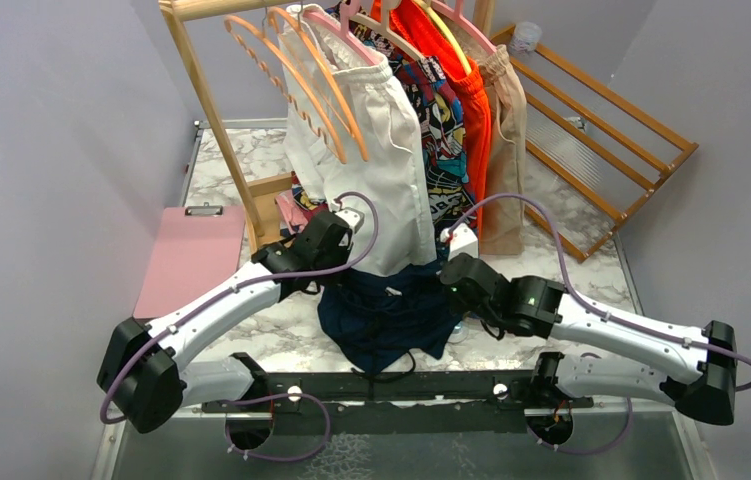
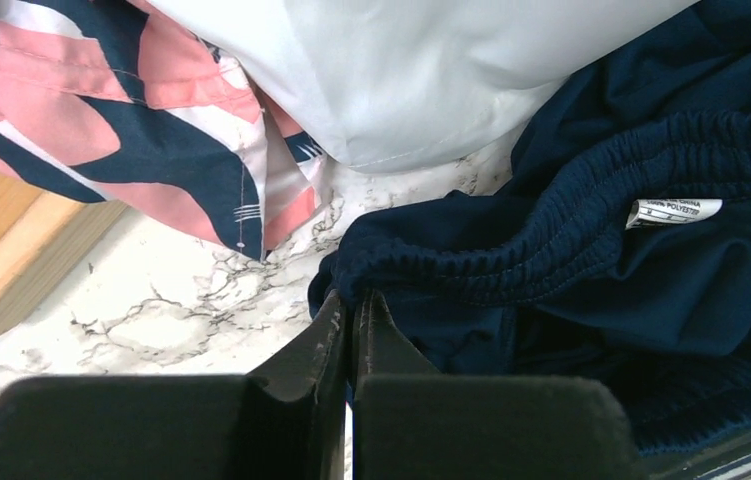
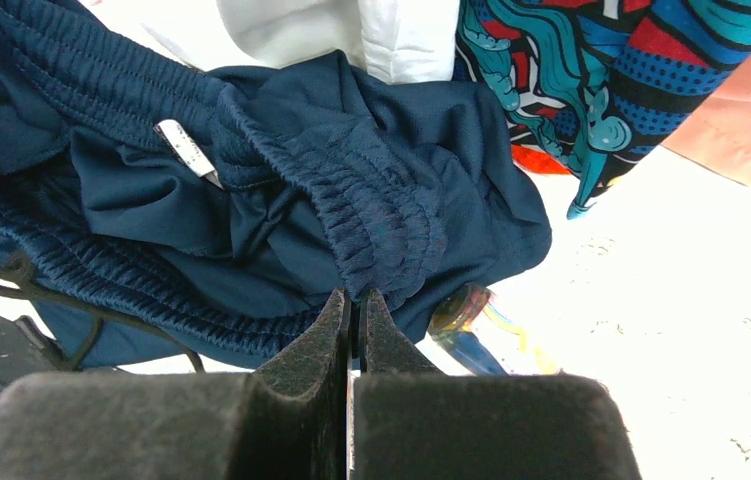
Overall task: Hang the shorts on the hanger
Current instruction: Adjust the shorts at the center of the board.
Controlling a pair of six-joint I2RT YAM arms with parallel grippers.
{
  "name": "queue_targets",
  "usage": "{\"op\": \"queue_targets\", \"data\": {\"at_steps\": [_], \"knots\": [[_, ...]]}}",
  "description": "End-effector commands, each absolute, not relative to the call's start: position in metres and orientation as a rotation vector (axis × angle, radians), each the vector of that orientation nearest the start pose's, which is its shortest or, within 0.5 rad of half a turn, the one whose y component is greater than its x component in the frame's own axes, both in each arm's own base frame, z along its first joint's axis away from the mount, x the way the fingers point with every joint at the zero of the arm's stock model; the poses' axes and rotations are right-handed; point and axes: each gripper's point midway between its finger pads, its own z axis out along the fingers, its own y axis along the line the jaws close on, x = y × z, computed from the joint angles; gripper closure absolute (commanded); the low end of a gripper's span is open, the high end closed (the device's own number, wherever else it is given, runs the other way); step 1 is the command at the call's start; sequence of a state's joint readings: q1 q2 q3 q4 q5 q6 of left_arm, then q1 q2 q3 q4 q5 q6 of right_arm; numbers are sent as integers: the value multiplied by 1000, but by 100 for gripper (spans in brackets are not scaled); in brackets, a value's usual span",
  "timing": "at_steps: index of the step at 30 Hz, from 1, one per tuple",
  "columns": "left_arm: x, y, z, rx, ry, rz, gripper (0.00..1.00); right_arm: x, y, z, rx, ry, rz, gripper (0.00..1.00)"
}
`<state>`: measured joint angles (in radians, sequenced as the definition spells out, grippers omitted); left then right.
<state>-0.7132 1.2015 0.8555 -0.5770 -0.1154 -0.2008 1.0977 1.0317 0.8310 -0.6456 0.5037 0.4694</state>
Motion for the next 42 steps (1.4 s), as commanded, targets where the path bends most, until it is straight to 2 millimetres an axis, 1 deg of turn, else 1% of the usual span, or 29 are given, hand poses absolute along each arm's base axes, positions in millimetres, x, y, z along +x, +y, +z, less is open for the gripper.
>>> {"op": "queue_targets", "data": {"at_steps": [1,4,6,8,10,13,15,17,20,24,26,28,29,31,32,33,34,36,37,38,39,40,41,42], "knots": [[238,-188,148,515,2329,-309,100,184,199,178,-454,2188,227,99],[241,-188,185,429,2261,-352,100,186,193,199,-422,2165,212,99],[243,-187,214,353,2210,-385,100,189,188,214,-404,2153,190,99],[243,-186,245,283,2145,-434,100,192,187,233,-394,2131,179,99],[242,-187,279,232,2072,-498,100,197,189,252,-395,2103,174,99],[237,-189,318,191,1985,-590,100,203,197,282,-400,2055,203,99],[230,-190,338,185,1937,-646,100,205,202,297,-399,2031,224,99],[224,-190,356,186,1890,-697,100,207,204,307,-393,2013,231,99],[212,-189,379,194,1811,-765,100,212,201,313,-366,2004,200,99],[197,-185,411,213,1689,-846,100,220,189,320,-298,2009,94,99],[188,-183,431,226,1614,-887,100,224,186,331,-274,1995,63,99],[180,-181,450,237,1541,-926,100,225,186,350,-270,1962,83,99],[175,-180,461,242,1501,-944,100,226,188,363,-272,1938,111,99],[165,-176,487,255,1401,-978,100,226,193,396,-292,1871,182,99],[160,-174,504,266,1344,-988,100,224,198,422,-303,1819,251,99],[154,-170,525,276,1277,-997,100,220,203,450,-321,1760,326,99],[145,-165,550,285,1203,-1005,100,212,215,482,-363,1692,443,99],[126,-155,597,308,1062,-1025,100,188,225,551,-426,1520,663,99],[115,-151,618,324,996,-1038,100,172,225,586,-447,1416,772,99],[104,-145,637,333,929,-1050,100,156,224,613,-470,1327,859,99],[93,-140,651,340,872,-1061,100,144,222,631,-486,1259,921,99],[85,-136,661,344,827,-1068,100,137,220,640,-493,1221,957,99],[81,-132,666,343,805,-1069,100,134,218,643,-487,1210,972,99],[81,-131,665,338,806,-1064,100,136,218,639,-483,1223,963,99]]}}
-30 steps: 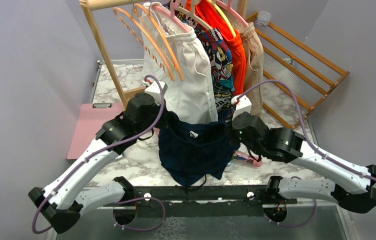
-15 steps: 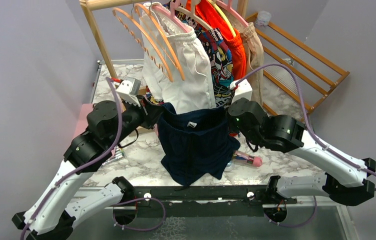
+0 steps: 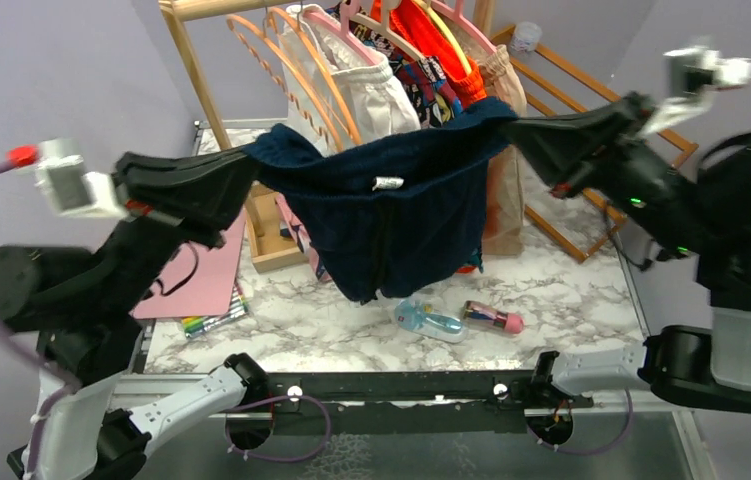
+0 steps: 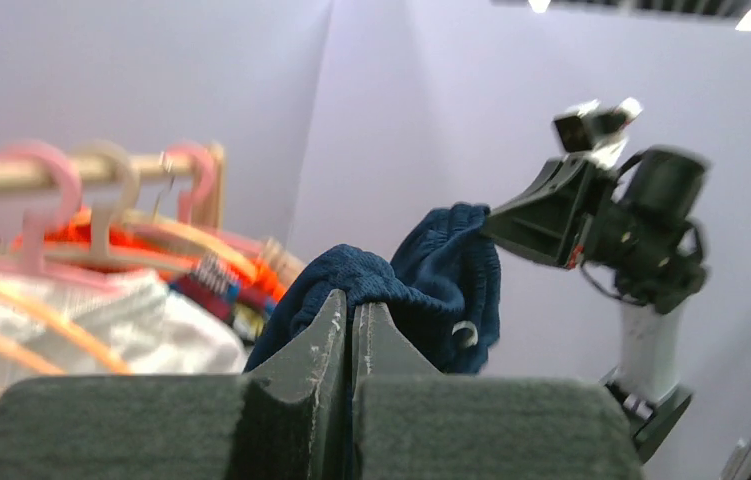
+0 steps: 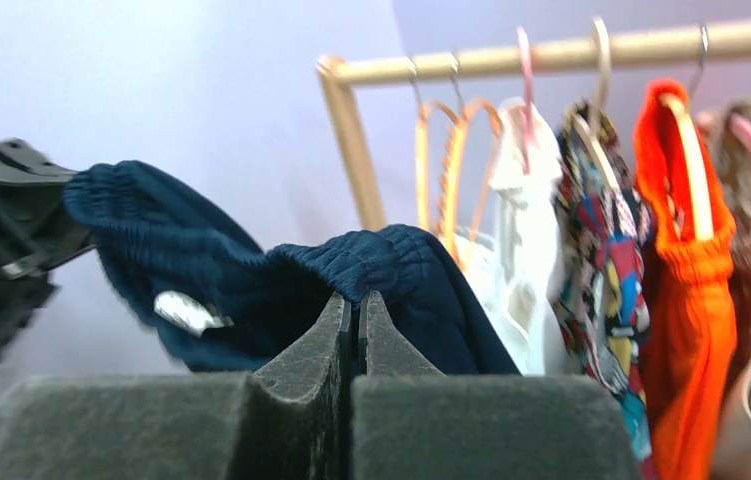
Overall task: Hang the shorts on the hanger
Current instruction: Adjust the shorts at the center of the board.
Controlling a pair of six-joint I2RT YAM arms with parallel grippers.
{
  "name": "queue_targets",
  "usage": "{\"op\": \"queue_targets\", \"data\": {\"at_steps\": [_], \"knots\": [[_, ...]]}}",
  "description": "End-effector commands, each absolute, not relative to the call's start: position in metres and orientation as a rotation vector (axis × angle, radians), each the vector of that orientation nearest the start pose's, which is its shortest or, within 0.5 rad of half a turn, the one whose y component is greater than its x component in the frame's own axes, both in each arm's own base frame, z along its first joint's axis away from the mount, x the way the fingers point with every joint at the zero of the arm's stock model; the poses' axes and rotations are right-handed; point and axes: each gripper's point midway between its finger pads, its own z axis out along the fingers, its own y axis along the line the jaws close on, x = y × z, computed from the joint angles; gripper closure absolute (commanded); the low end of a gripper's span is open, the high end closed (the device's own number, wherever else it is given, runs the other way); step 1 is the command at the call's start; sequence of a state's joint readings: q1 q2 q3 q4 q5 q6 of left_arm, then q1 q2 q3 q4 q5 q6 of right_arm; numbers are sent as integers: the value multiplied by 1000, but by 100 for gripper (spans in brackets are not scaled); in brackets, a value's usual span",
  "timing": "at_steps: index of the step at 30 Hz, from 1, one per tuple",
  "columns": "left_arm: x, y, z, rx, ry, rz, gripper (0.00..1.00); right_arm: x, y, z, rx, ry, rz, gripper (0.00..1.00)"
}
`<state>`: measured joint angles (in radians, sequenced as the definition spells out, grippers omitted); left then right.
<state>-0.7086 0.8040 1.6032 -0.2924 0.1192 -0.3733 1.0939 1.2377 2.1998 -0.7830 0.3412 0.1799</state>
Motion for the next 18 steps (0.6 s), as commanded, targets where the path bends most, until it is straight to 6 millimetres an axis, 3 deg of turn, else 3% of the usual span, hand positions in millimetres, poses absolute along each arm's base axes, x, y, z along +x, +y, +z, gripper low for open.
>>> {"op": "queue_targets", "data": {"at_steps": [1,6,9,12,16,18], "knots": [[85,-131,660,328,825,-1055,100,140,217,631,-473,1248,942,99],[114,-134,615,262,970,-999,100,171,222,556,-434,1452,772,99],[118,-131,609,253,991,-969,100,172,218,544,-440,1482,744,99],[113,-123,632,259,937,-932,100,165,208,574,-444,1409,763,99],[107,-121,675,296,856,-889,100,138,204,643,-473,1211,904,99],[108,-119,683,291,839,-874,100,131,205,654,-480,1158,945,99]]}}
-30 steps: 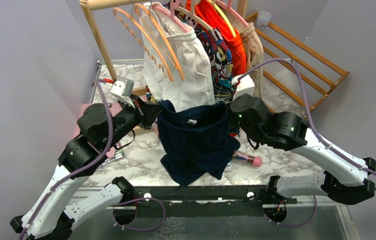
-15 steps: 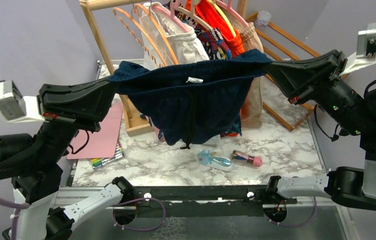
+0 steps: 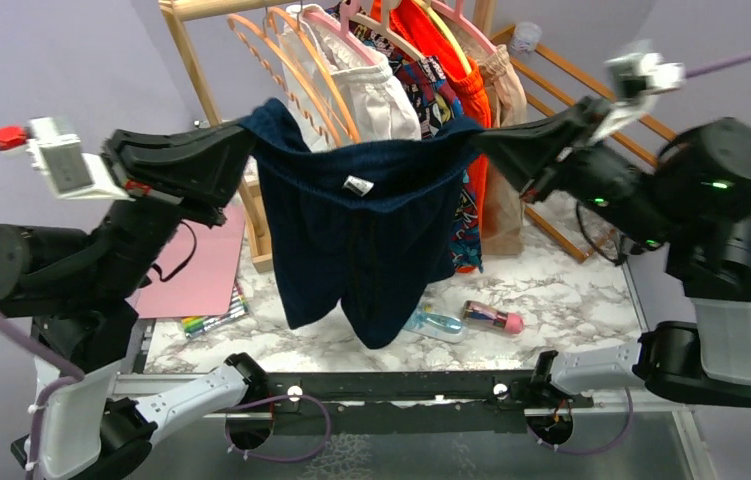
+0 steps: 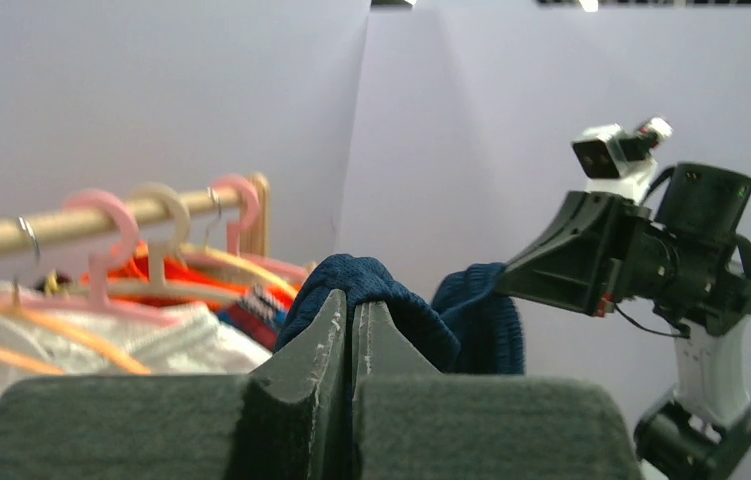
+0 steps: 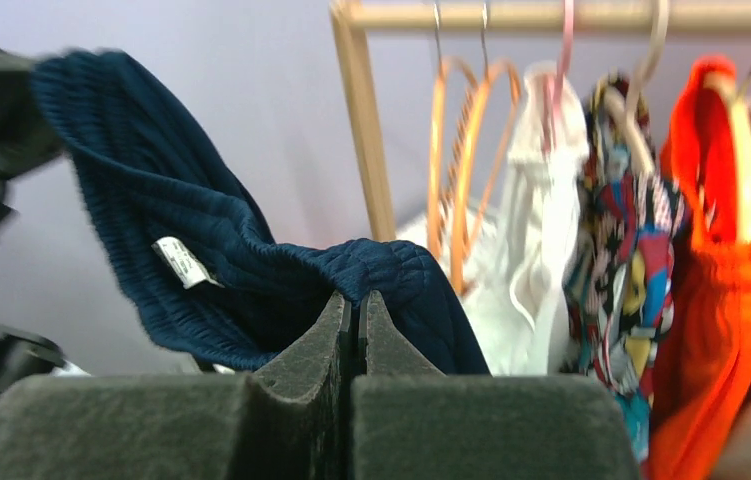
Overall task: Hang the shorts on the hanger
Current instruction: Adjust the shorts at the center of the board.
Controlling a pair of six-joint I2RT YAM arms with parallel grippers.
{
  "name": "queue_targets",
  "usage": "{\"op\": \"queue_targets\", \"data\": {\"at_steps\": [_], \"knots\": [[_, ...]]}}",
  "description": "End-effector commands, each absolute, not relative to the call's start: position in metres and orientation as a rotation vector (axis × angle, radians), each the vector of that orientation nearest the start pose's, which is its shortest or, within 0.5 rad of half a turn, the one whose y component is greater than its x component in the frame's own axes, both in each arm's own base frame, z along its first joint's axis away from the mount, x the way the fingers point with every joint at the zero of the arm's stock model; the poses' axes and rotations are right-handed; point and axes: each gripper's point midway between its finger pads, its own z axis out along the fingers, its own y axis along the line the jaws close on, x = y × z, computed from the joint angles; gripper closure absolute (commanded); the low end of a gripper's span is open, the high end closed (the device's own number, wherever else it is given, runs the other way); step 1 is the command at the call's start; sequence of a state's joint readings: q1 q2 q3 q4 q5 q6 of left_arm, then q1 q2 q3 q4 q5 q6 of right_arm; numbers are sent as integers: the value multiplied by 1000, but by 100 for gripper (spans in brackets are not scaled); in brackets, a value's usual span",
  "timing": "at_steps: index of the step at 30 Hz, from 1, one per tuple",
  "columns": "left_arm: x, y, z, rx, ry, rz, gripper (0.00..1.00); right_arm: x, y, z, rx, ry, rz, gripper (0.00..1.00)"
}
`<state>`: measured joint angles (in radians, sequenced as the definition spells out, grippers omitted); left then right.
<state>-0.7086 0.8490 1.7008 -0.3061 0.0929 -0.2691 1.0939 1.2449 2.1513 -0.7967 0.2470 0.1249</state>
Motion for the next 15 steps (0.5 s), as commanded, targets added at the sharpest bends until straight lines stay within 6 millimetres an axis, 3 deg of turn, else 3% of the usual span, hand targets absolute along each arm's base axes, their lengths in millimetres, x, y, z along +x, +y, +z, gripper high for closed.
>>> {"op": "queue_targets", "data": {"at_steps": [1,6,8,11,13,15], "knots": [[109,-118,683,281,838,-869,100,132,205,653,-471,1153,947,99],[123,-121,651,251,895,-858,100,153,205,605,-427,1265,846,99],[120,-119,651,249,887,-863,100,142,212,603,-506,1238,881,99],[95,-116,680,300,789,-912,100,93,216,640,-676,1043,1058,99],[70,-114,703,353,696,-960,100,51,205,674,-766,849,1189,99],[49,-109,717,386,614,-991,100,25,190,696,-792,711,1258,99]]}}
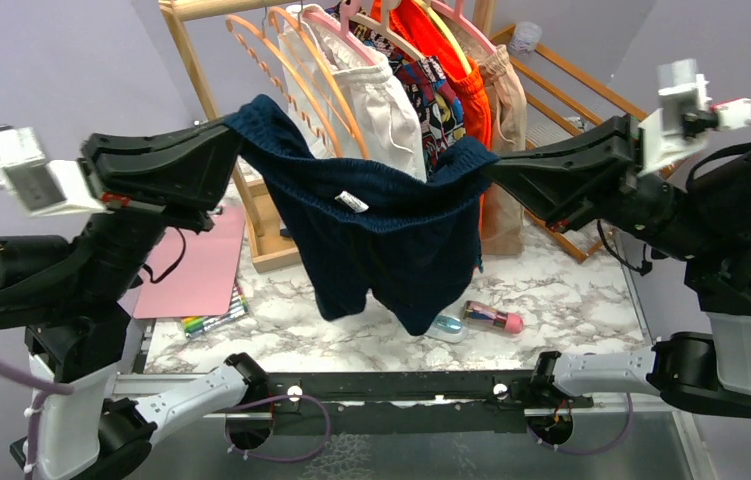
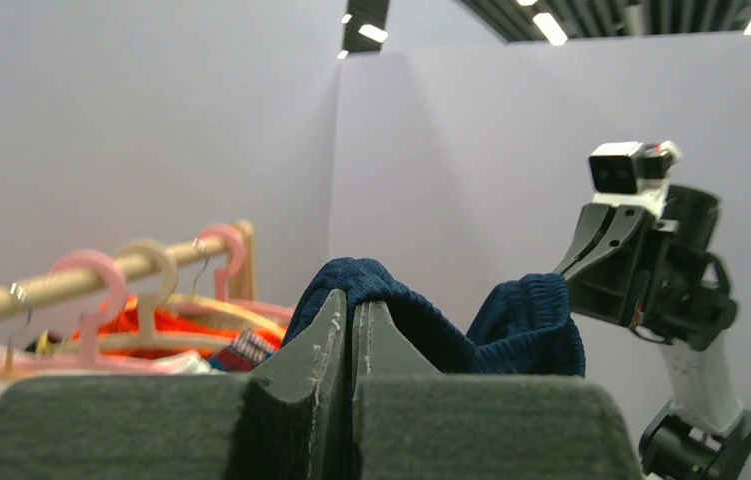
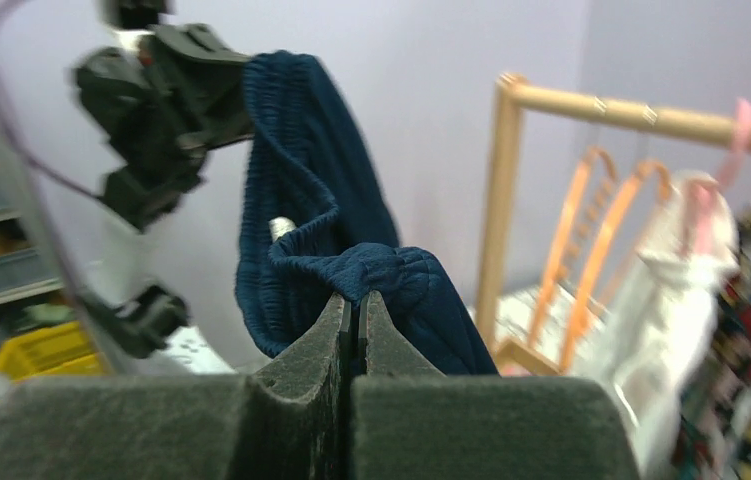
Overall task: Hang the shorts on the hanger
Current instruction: Adjust the shorts at the center of the board.
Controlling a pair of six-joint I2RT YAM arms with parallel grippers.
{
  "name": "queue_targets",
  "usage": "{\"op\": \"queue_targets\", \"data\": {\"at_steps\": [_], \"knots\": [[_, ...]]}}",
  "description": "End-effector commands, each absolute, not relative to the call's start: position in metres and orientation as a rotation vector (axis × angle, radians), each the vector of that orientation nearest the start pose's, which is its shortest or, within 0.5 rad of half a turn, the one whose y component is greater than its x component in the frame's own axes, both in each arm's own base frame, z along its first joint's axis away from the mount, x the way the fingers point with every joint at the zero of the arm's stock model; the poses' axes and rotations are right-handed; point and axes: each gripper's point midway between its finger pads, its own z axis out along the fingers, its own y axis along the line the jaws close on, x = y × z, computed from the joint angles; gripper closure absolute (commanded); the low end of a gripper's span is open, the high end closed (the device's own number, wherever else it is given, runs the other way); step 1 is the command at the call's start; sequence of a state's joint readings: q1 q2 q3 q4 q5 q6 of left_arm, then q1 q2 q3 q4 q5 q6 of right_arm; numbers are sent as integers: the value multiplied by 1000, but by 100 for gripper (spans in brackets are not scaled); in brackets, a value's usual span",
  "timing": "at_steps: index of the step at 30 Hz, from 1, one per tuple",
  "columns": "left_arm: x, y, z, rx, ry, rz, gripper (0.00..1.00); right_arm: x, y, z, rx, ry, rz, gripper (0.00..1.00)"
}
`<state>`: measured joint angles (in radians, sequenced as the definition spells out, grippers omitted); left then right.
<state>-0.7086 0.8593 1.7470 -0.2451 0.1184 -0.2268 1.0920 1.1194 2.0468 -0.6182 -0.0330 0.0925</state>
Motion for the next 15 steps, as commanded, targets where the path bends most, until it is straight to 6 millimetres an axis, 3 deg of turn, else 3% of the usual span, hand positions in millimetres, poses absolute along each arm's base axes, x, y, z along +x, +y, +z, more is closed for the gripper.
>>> {"op": "queue_targets", "data": {"at_steps": [1,2,4,6,11,13,15], "knots": [[44,-106,720,387,591,-995,100,23,185,701,-772,690,1263,99],[44,-105,718,382,582,-990,100,28,184,701,-746,701,1249,99],[65,-106,702,334,651,-953,100,52,191,687,-687,788,1180,99],[96,-114,673,289,773,-900,100,97,210,650,-599,981,1063,99],[181,-143,559,190,1157,-769,100,195,233,530,-397,1431,676,99],[205,-151,509,150,1303,-723,100,215,232,489,-347,1534,545,99],[218,-154,477,113,1397,-693,100,222,230,469,-331,1572,490,99]]}}
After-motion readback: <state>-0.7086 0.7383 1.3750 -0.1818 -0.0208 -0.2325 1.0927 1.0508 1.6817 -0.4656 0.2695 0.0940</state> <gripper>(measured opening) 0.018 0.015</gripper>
